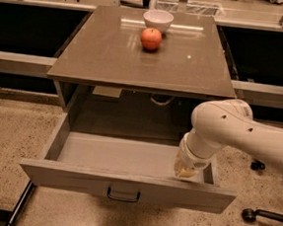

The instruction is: Open top drawer

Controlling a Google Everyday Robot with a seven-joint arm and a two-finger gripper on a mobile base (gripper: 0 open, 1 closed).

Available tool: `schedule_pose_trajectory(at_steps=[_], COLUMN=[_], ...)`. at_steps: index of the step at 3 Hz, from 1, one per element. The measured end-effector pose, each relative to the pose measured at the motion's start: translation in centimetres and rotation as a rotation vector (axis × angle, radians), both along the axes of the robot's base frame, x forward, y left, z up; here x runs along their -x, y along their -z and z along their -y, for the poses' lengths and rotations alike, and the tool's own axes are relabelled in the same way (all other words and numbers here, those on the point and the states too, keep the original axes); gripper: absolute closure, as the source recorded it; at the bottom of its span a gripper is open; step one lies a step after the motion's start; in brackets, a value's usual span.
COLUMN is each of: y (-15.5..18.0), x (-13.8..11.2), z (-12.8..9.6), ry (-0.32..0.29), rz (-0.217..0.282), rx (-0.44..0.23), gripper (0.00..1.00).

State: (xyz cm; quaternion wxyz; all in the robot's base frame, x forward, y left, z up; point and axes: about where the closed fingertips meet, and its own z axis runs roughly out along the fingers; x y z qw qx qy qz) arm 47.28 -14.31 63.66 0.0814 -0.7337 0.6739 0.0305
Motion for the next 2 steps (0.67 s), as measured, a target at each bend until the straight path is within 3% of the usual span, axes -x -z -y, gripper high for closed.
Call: schedule_pose_trajectory(at_steps=[1, 2], y=[0.19, 0.19], x=[2.54, 2.66], z=[0.79, 0.79], ry=[0.032, 0.034], rz=[-0.063, -0.067], rx=[-0.015, -0.017], gripper=[0.58, 0.34])
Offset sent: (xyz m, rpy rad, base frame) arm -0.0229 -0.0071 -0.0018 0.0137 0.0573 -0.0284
